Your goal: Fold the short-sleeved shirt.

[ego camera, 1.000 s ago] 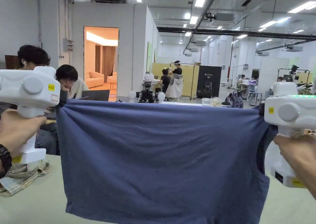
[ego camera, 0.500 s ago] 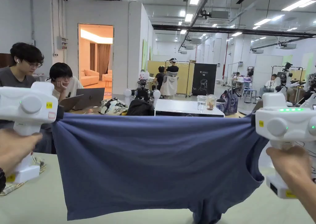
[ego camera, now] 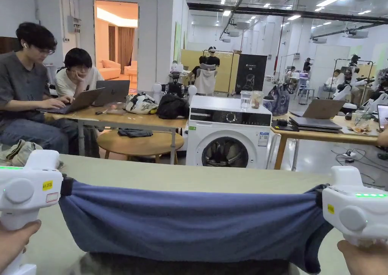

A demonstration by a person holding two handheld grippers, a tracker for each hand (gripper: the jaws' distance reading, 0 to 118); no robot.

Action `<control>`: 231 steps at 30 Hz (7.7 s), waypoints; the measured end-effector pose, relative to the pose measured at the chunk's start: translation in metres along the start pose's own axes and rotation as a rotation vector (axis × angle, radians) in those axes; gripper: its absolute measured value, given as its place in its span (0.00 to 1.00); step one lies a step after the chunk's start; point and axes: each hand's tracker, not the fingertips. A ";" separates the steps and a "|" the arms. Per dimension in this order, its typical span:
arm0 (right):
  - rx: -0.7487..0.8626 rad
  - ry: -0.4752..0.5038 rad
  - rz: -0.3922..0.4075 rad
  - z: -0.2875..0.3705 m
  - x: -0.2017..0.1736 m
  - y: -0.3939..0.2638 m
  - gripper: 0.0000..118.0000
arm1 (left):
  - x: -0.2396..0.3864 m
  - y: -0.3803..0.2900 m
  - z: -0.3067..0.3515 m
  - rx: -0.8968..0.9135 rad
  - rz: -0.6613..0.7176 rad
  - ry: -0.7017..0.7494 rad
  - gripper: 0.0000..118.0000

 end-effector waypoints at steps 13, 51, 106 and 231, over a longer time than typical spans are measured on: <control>-0.348 0.052 0.108 0.034 -0.002 -0.133 0.00 | -0.007 -0.133 0.026 -0.226 0.023 -0.041 0.00; -0.084 0.104 -0.051 0.059 -0.082 -0.161 0.00 | 0.057 -0.168 0.022 0.014 -0.029 0.039 0.00; -0.682 0.152 -0.022 0.029 -0.012 -0.225 0.06 | 0.013 -0.207 -0.004 -0.580 0.071 0.018 0.03; -0.628 0.170 0.084 0.039 -0.015 -0.205 0.04 | -0.019 -0.197 0.006 -0.509 0.048 -0.081 0.01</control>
